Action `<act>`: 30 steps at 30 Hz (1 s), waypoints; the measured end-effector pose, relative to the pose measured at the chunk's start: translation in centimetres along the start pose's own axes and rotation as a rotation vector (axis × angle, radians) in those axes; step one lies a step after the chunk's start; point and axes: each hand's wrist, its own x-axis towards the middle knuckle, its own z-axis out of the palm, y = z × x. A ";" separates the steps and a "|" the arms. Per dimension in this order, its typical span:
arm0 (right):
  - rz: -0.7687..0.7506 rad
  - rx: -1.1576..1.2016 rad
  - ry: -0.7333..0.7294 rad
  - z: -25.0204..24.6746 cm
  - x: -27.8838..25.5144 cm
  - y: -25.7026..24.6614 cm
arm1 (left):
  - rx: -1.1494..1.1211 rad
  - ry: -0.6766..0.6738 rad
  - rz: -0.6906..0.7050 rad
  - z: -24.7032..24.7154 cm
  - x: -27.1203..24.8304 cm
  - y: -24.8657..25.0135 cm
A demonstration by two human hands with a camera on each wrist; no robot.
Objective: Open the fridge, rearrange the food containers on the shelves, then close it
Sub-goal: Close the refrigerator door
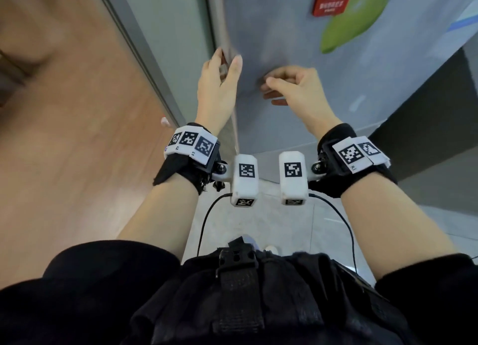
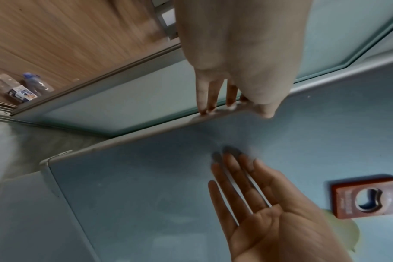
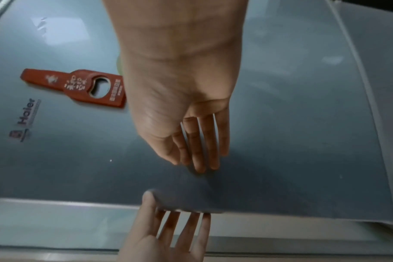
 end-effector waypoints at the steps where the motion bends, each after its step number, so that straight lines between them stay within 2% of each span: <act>1: 0.007 0.005 0.008 0.0 1.0 -0.1 | -0.006 0.005 0.006 0.1 1.2 -0.1; 5: 0.022 -0.002 0.036 0.1 5.2 -0.2 | -0.023 -0.022 -0.004 0.6 6.6 -1.3; 16: 0.072 0.012 0.250 1.2 14.2 -0.1 | 0.021 -0.132 0.053 2.5 18.6 -2.8; 22: 0.071 -0.004 0.291 1.4 16.4 0.1 | 0.016 -0.135 0.091 3.7 21.6 -3.1; 30: 0.070 -0.026 0.300 1.2 17.8 0.1 | -0.030 -0.160 0.058 4.8 23.2 -2.8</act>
